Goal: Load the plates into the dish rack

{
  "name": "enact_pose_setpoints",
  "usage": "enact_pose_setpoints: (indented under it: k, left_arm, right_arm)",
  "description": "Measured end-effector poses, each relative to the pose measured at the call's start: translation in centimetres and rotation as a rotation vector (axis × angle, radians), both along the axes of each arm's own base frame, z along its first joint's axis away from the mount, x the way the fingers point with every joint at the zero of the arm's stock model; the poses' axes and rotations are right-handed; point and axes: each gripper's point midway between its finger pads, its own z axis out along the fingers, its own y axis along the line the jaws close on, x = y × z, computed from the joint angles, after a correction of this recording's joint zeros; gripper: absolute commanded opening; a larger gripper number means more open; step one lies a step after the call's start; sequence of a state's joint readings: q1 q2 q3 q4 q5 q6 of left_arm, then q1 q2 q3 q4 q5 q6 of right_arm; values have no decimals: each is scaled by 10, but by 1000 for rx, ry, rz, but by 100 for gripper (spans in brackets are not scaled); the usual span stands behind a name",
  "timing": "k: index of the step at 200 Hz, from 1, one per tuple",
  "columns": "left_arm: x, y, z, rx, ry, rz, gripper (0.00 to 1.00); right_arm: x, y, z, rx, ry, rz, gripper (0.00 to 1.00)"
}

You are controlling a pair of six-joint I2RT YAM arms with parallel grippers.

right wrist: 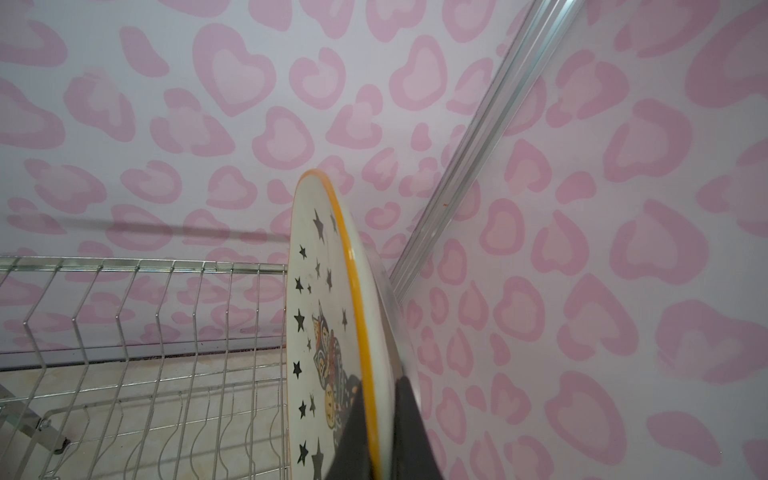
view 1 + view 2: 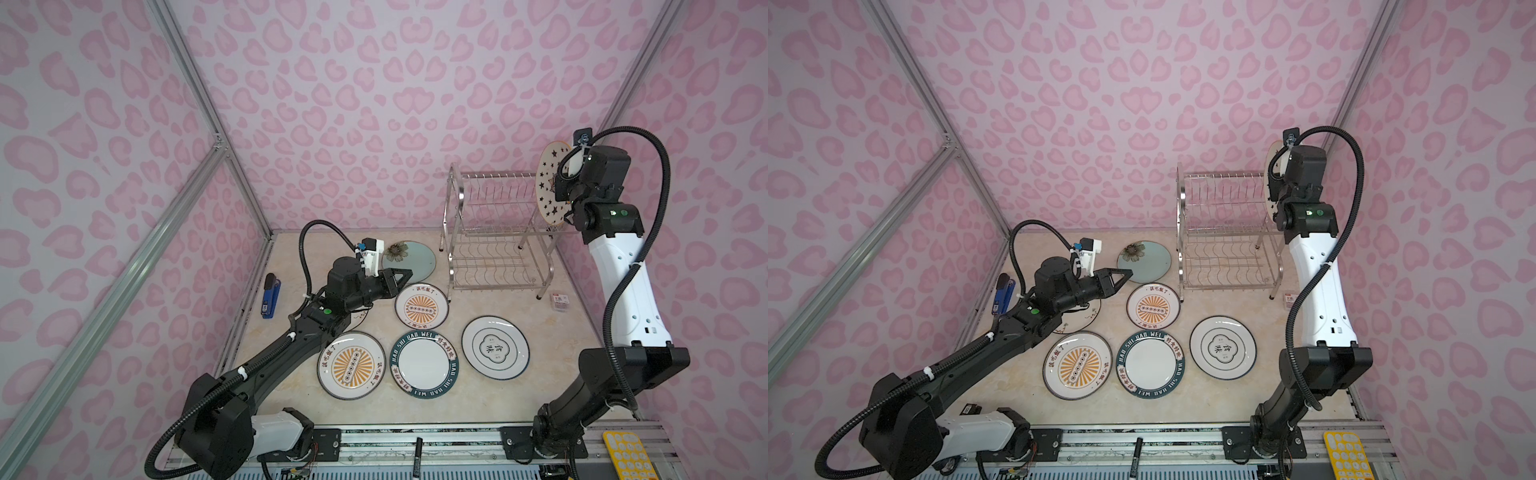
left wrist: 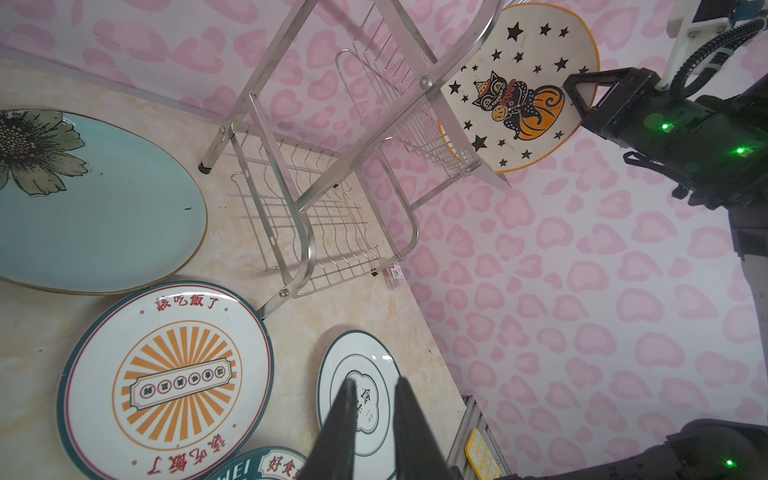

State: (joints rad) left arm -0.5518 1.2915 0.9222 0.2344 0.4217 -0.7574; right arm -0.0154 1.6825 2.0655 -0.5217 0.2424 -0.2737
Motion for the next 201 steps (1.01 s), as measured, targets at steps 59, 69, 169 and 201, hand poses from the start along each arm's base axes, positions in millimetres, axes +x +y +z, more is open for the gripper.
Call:
enact_pose_setpoints:
  k: [59, 69, 169, 201]
  left_arm:
    - [1, -1, -1, 0, 3, 0, 20]
    - [1, -1, -1, 0, 4, 0, 20]
    - [2, -1, -1, -2, 4, -1, 22]
    - [2, -1, 0, -1, 5, 0, 27]
  right_arm:
    - [2, -3, -6, -11, 8, -19, 0]
    - [2, -4, -7, -11, 10, -21, 0]
    - [10, -2, -10, -5, 22, 3, 0]
    - [13, -3, -11, 11, 27, 14, 7]
